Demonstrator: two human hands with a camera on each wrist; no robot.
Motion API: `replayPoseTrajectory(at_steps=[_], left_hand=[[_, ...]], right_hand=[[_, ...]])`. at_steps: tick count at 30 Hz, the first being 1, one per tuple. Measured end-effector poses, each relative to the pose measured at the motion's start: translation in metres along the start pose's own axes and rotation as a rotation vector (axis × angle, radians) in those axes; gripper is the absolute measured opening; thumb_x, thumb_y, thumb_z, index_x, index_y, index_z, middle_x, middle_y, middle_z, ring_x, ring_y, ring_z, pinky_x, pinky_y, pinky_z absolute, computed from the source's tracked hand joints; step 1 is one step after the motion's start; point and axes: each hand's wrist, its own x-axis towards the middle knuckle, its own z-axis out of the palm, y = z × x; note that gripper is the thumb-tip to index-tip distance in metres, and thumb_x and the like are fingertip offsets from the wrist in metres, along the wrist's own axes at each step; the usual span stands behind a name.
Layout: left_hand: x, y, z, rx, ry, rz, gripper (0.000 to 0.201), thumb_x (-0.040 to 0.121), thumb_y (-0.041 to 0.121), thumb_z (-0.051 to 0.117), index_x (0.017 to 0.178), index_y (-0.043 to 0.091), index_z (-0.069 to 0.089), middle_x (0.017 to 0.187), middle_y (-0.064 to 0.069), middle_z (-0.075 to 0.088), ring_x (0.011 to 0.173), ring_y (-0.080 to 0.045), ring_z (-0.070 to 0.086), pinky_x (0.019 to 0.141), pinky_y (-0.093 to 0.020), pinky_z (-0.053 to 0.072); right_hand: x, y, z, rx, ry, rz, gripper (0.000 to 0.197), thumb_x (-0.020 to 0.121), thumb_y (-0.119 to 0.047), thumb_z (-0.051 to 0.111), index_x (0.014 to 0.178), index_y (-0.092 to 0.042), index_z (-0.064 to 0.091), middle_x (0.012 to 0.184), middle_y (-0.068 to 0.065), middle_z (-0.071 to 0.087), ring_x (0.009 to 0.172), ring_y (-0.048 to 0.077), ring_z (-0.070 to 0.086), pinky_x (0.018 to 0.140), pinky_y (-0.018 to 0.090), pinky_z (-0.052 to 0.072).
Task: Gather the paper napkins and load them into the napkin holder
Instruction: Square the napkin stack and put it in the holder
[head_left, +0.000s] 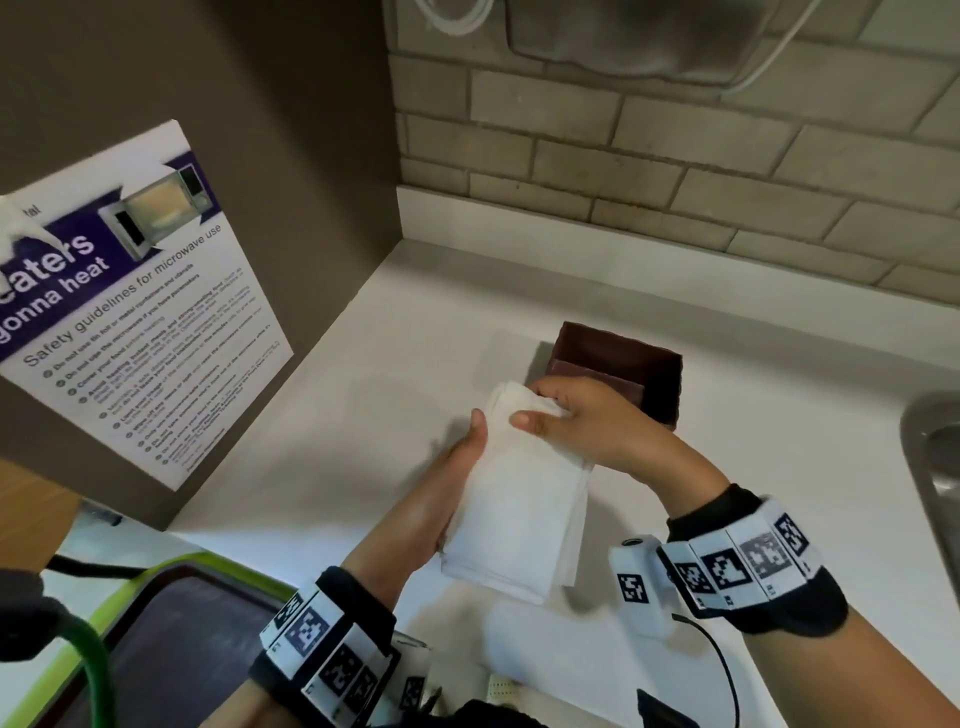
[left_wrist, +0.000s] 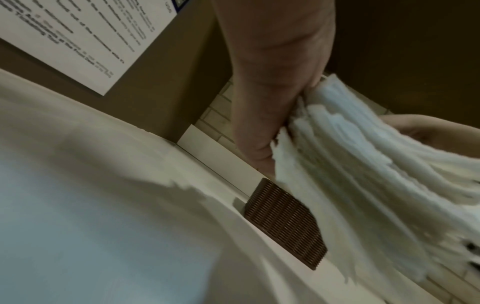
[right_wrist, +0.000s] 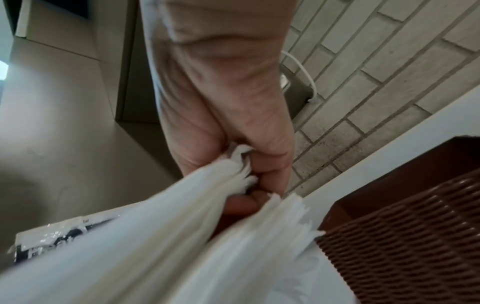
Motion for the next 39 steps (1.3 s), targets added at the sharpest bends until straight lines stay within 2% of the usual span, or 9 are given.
replayPoseTrajectory(at_steps=[3, 6, 11, 13, 17, 23, 25, 32, 39], left_hand=[[-0.004, 0.0, 0.009, 0.105, 0.006, 0.072, 0.056, 0.075, 0.05, 0.073, 0.125, 0.027, 0.061, 0.116, 0.0, 0.075, 0.108, -0.021, 0.071, 0.099, -0.047, 0.053], [-0.001, 0.001, 0.017, 0.079, 0.101, 0.155, 0.046, 0.08, 0.04, 0.076, 0.121, 0.028, 0.061, 0.112, 0.003, 0.076, 0.104, -0.019, 0.072, 0.093, -0.043, 0.057], [0.008, -0.001, 0.042, 0.109, 0.05, 0.284, 0.034, 0.088, 0.022, 0.071, 0.111, 0.036, 0.051, 0.109, 0.013, 0.067, 0.091, 0.007, 0.069, 0.078, -0.019, 0.057], [0.013, -0.005, 0.049, 0.173, 0.008, 0.339, 0.046, 0.087, 0.012, 0.071, 0.122, 0.028, 0.045, 0.109, 0.016, 0.06, 0.086, 0.018, 0.064, 0.071, -0.01, 0.053], [0.028, -0.023, 0.047, 0.227, -0.018, 0.368, 0.069, 0.076, 0.012, 0.077, 0.134, 0.008, 0.04, 0.119, 0.0, 0.062, 0.104, 0.002, 0.065, 0.082, -0.017, 0.052], [0.039, -0.043, 0.045, 0.341, -0.033, 0.352, 0.067, 0.069, -0.003, 0.082, 0.111, 0.031, 0.043, 0.112, 0.011, 0.058, 0.097, 0.009, 0.063, 0.077, -0.015, 0.053], [0.038, -0.039, 0.047, 0.372, -0.047, 0.351, 0.063, 0.074, -0.007, 0.078, 0.111, 0.03, 0.044, 0.111, 0.01, 0.058, 0.101, 0.004, 0.063, 0.079, -0.014, 0.052], [0.02, -0.011, 0.052, 0.295, -0.065, 0.275, 0.027, 0.09, 0.043, 0.062, 0.116, 0.039, 0.056, 0.11, 0.013, 0.073, 0.101, -0.003, 0.07, 0.087, -0.027, 0.057], [0.004, 0.003, 0.072, 0.072, -0.019, 0.187, 0.018, 0.092, 0.04, 0.061, 0.108, 0.03, 0.065, 0.088, 0.015, 0.079, 0.082, -0.005, 0.075, 0.068, -0.022, 0.059]], right_hand=[[-0.001, 0.009, 0.006, -0.065, 0.156, 0.013, 0.017, 0.091, -0.037, 0.061, 0.102, -0.024, 0.062, 0.097, -0.006, 0.058, 0.098, 0.016, 0.056, 0.082, 0.027, 0.043], [-0.014, 0.021, 0.012, 0.158, 0.443, 0.116, 0.072, 0.085, -0.057, 0.056, 0.143, -0.022, 0.033, 0.129, -0.003, 0.045, 0.124, 0.012, 0.044, 0.1, 0.027, 0.039], [-0.037, 0.04, 0.025, 0.848, 0.178, 0.178, 0.045, 0.093, -0.048, 0.049, 0.129, -0.021, 0.054, 0.118, -0.002, 0.071, 0.111, 0.018, 0.068, 0.088, 0.034, 0.058], [-0.041, 0.051, 0.027, 0.782, 0.228, 0.089, 0.051, 0.089, -0.046, 0.06, 0.133, -0.023, 0.053, 0.122, 0.001, 0.07, 0.111, 0.017, 0.068, 0.096, 0.042, 0.055], [-0.05, 0.078, 0.028, 0.676, 0.278, 0.012, 0.071, 0.075, -0.045, 0.076, 0.137, -0.029, 0.046, 0.127, -0.004, 0.066, 0.117, 0.01, 0.063, 0.099, 0.034, 0.053], [-0.054, 0.098, 0.043, 0.647, 0.257, 0.006, 0.058, 0.074, 0.005, 0.077, 0.117, -0.026, 0.052, 0.102, -0.016, 0.074, 0.098, -0.007, 0.067, 0.079, 0.013, 0.052], [-0.053, 0.094, 0.045, 0.637, 0.286, 0.028, 0.056, 0.075, -0.011, 0.08, 0.123, -0.02, 0.055, 0.108, -0.012, 0.074, 0.103, -0.002, 0.067, 0.081, 0.015, 0.052], [-0.048, 0.077, 0.044, 0.807, 0.457, 0.106, 0.046, 0.088, -0.053, 0.055, 0.128, -0.031, 0.054, 0.118, -0.002, 0.071, 0.103, 0.018, 0.071, 0.088, 0.043, 0.059], [-0.046, 0.063, 0.045, 0.897, 0.511, 0.203, 0.041, 0.093, -0.054, 0.048, 0.127, -0.032, 0.052, 0.115, 0.001, 0.07, 0.101, 0.022, 0.07, 0.089, 0.045, 0.057]])
